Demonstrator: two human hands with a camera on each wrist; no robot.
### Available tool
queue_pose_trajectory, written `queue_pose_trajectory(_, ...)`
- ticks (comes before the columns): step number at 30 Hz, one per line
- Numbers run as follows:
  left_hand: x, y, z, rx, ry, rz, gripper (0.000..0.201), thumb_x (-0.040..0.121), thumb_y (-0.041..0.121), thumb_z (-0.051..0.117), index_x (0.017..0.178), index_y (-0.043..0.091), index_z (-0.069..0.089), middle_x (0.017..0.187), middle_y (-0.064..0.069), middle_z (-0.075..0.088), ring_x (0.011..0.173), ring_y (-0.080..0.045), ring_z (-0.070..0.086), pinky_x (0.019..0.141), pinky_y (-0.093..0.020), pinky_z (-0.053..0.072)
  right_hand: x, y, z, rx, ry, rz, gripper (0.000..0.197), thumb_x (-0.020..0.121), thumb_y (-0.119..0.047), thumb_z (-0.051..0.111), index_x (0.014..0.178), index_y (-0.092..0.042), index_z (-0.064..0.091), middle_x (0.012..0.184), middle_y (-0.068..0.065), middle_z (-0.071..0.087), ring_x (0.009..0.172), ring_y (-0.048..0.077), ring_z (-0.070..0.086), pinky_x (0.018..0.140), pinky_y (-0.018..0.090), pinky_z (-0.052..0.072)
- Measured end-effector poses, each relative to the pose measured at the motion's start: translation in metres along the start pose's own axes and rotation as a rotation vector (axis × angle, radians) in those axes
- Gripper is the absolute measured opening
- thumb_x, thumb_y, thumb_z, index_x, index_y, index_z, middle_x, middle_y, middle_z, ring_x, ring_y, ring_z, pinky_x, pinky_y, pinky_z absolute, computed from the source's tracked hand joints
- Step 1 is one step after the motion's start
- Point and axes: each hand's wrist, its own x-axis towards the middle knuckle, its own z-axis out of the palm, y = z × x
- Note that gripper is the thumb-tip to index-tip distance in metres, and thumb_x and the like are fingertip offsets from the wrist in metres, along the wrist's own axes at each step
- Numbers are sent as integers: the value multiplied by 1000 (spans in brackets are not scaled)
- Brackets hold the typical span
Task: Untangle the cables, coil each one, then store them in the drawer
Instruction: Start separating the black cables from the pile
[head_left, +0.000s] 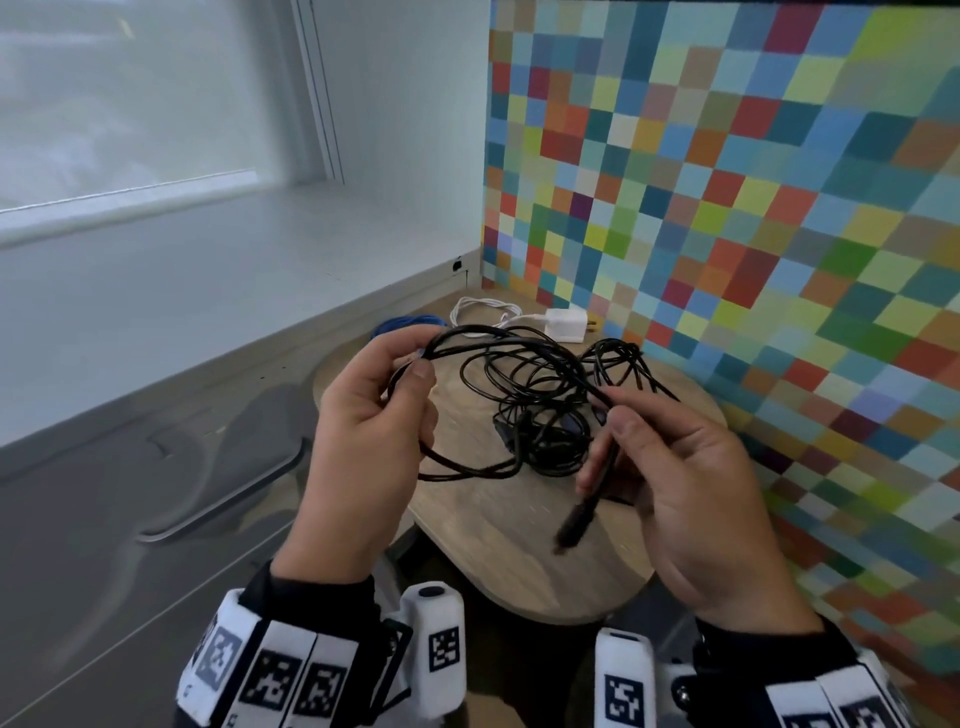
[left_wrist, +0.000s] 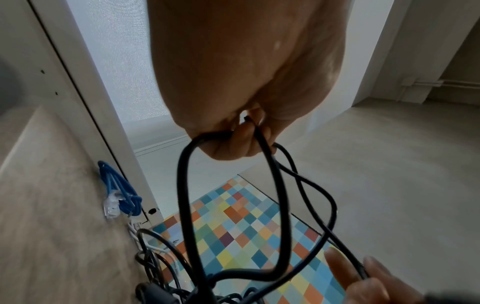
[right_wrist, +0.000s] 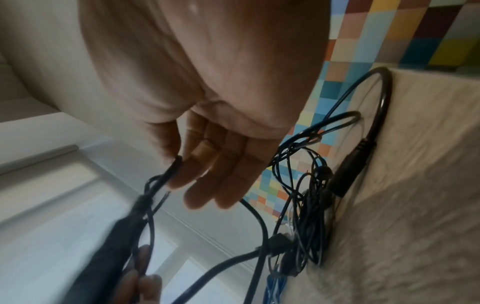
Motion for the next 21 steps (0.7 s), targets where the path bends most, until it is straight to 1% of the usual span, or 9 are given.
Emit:
queue_pose_trajectory(2, -2, 0, 1, -61, -30, -25, 38, 104, 1, 51, 104, 30, 77, 74, 0, 53, 54, -16, 35, 50, -30, 26, -2, -1, 1, -42, -32, -13, 30, 87, -27, 61, 111, -22, 77, 72, 14, 71, 71, 30, 72, 74, 46, 62)
queue_pose_trajectory(4, -3, 2, 1, -86, -60, -36, 42, 103, 0, 52, 101, 32, 79, 73, -3, 52, 54, -18, 29, 55, -42, 19, -1, -1, 2, -30, -34, -25, 43, 90, -30, 55, 132, -27, 66, 75, 16, 73, 74, 30, 73, 74, 41, 63)
queue_pose_trajectory(6, -5, 4, 0, -65, -95, -31, 37, 101, 4, 57, 101, 32, 80, 71, -10, 44, 56, -23, 26, 55, -42, 20, -1, -1, 4, -14, -43, -29, 53, 91, -31, 53, 145, -35, 54, 86, 18, 76, 78, 30, 74, 72, 37, 63)
queue_pose_trajectory(7, -6, 4, -1, -42, -115, -17, 33, 99, 7, 59, 102, 32, 80, 70, -10, 43, 57, -22, 28, 54, -38, 24, -1, 0, 4, -40, -51, -41, 54, 91, -31, 54, 144, -37, 55, 93, 17, 77, 82, 28, 74, 75, 37, 63)
queue_pose_trajectory(10, -8, 3, -3, 83, -142, 39, 32, 100, 6, 60, 103, 32, 78, 70, -12, 53, 63, -19, 47, 60, -28, 42, -1, 8, 3, -292, -44, -131, 32, 88, -28, 68, 117, -43, 74, 100, 2, 75, 92, 22, 73, 87, 43, 63)
queue_pose_trajectory(12, -7, 3, -6, 193, -198, 50, 23, 98, 11, 66, 100, 31, 76, 75, 0, 63, 71, -11, 57, 69, -24, 48, 1, 15, 0, -416, -30, -190, 25, 89, -18, 77, 101, -40, 77, 96, -1, 72, 91, 25, 71, 83, 48, 63)
queue_pose_trajectory(15, -4, 9, -10, 464, -334, 78, 3, 90, 37, 74, 88, 37, 71, 83, 14, 66, 78, -3, 61, 75, -22, 48, 2, 16, -2, -448, -2, -257, 28, 88, -6, 78, 92, -34, 76, 98, -5, 72, 95, 17, 72, 83, 41, 63)
queue_pose_trajectory(18, 0, 12, -10, 633, -216, 137, 18, 87, 55, 63, 76, 41, 68, 93, 13, 63, 91, -3, 60, 79, -22, 44, 0, 14, 1, -432, -30, -234, 23, 90, -6, 76, 92, -29, 75, 104, -14, 75, 106, 9, 70, 95, 41, 59)
queue_pose_trajectory(21, 6, 5, -17, 426, 73, 193, 23, 98, 45, 62, 78, 35, 67, 84, -2, 63, 77, -12, 58, 71, -29, 43, -3, 15, -1, -424, -66, -178, 22, 95, -9, 69, 90, -31, 69, 108, -14, 73, 111, 11, 70, 102, 44, 54)
